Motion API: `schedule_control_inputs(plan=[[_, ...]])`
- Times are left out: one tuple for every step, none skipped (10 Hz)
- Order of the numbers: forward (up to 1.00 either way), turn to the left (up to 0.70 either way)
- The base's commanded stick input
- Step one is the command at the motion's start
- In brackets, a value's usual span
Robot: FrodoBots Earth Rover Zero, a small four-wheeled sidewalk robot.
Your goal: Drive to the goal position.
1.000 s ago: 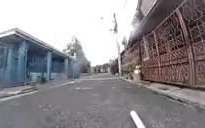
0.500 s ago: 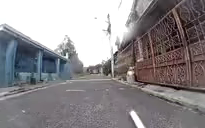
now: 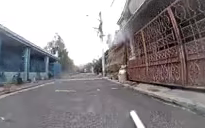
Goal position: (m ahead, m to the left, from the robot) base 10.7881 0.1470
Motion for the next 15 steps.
schedule_control_inputs(plan=[[0.50,-0.04],[0.50,-0.01],[0.50,0.00],[0.50,0.00],[0.50,0.00],[0.50,0.00],[0.50,0.05],[0.50,0.12],[0.50,0.18],[0.50,0.25],[0.50,0.31],[0.50,0.38],[0.50,0.44],[0.50,0.44],[0.50,0.00]])
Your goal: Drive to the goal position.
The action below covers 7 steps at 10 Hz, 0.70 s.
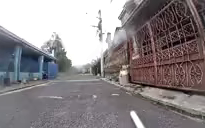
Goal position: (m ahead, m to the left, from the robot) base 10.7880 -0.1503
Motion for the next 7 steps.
schedule_control_inputs(plan=[[0.50,0.00],[0.50,0.00],[0.50,0.00],[0.50,0.00],[0.50,0.00],[0.50,0.00],[0.50,0.00]])
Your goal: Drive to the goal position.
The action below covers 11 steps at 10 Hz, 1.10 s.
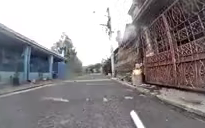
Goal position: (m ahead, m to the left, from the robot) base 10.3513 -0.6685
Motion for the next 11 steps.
schedule_control_inputs(plan=[[0.50,0.00],[0.50,0.00],[0.50,0.00],[0.50,0.00],[0.50,0.00],[0.50,0.00],[0.50,0.00],[0.50,0.00],[0.50,0.00],[0.50,0.00],[0.50,0.00]])
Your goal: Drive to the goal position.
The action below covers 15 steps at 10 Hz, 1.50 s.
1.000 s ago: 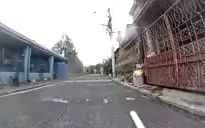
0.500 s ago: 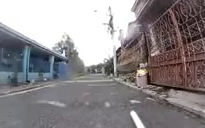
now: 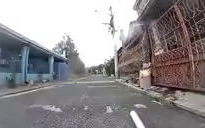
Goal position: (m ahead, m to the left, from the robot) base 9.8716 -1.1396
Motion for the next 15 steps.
schedule_control_inputs(plan=[[0.50,0.00],[0.50,0.00],[0.50,0.00],[0.50,0.00],[0.50,0.00],[0.50,0.00],[0.50,0.00],[0.50,0.00],[0.50,0.00],[0.50,0.00],[0.50,0.00],[0.50,0.00],[0.50,0.00],[0.50,0.00],[0.50,0.00]])
